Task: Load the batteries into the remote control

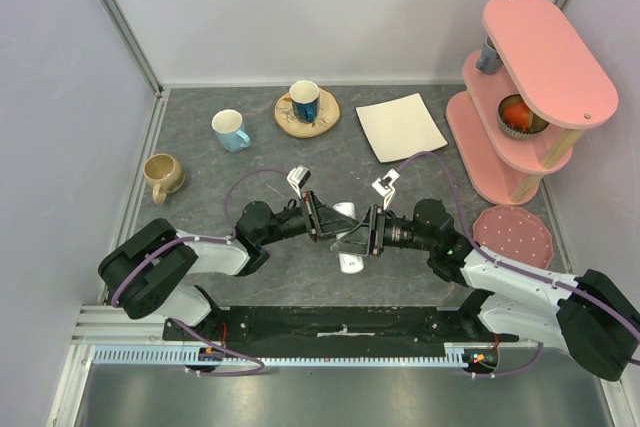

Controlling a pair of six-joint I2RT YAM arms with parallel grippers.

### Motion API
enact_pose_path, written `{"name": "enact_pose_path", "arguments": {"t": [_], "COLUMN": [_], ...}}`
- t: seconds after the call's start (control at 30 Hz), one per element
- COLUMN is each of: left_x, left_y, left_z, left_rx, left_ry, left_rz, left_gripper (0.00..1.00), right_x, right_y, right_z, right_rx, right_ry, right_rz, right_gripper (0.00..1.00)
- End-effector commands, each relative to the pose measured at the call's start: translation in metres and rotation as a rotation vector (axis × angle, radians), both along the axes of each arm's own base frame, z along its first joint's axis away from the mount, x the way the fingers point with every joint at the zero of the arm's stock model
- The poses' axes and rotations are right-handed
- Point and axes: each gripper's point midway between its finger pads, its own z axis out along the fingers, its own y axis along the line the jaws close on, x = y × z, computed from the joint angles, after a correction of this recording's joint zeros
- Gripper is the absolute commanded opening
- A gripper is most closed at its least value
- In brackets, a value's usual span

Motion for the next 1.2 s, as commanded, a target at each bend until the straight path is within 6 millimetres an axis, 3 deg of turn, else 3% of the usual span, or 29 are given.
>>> {"name": "enact_pose_path", "arguments": {"t": [0.0,0.53,0.73,1.17], "left_x": [-0.028,-0.021,-0.020,-0.016], "left_y": [0.020,0.019,0.017,0.022], "left_z": [0.085,0.092,0.085,0.082], "left_rx": [-0.308,-0.320,-0.304,-0.293], "left_ry": [-0.282,-0.297,-0.285,-0.283], "left_rz": [-0.026,-0.014,-0.020,-0.004], "left_gripper": [0.02,0.02,0.02,0.02], "right_x": [0.005,-0.010,-0.008,-0.010], "right_y": [-0.003,-0.014,-0.012,-0.014], "right_z": [0.001,-0.010,-0.002,0.012], "right_rx": [-0.011,-0.040,-0.025,0.011], "right_ry": [-0.038,-0.024,-0.034,-0.059], "right_rz": [-0.025,-0.007,-0.011,-0.009], "right_gripper": [0.69,0.67,0.75,0.73]}}
